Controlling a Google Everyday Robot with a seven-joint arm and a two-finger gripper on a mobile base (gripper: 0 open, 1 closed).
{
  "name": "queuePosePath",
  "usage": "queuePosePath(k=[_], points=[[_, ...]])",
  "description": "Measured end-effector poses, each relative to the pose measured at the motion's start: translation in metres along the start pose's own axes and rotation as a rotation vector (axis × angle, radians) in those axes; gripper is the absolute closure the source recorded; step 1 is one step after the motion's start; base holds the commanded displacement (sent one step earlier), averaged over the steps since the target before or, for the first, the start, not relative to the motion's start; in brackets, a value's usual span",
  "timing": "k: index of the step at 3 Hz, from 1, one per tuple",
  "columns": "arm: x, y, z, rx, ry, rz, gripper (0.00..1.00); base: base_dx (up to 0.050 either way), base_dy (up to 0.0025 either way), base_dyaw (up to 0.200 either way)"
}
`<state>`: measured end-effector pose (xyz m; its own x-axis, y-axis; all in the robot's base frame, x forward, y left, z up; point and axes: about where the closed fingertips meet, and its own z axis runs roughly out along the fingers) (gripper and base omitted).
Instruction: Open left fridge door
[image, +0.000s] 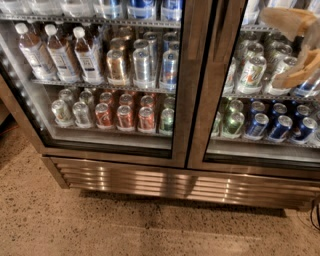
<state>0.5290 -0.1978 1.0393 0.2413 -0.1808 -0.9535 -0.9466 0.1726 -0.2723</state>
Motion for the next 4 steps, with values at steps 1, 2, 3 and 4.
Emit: queuePosePath(k=[1, 2, 3, 4], points=[[0.0, 0.002, -0.015, 0.03, 0.005, 0.003, 0.0, 0.0, 0.0, 0.0], [0.004, 0.005, -0.005, 0.015, 0.007, 0.007, 0.0, 0.0, 0.0, 0.0], [0.029, 0.008, 0.009, -0.008, 0.025, 0.052, 0.0, 0.0, 0.0, 0.0], [0.036, 0.038, 0.005, -0.02, 0.045, 0.03, 0.0, 0.0, 0.0, 0.0]])
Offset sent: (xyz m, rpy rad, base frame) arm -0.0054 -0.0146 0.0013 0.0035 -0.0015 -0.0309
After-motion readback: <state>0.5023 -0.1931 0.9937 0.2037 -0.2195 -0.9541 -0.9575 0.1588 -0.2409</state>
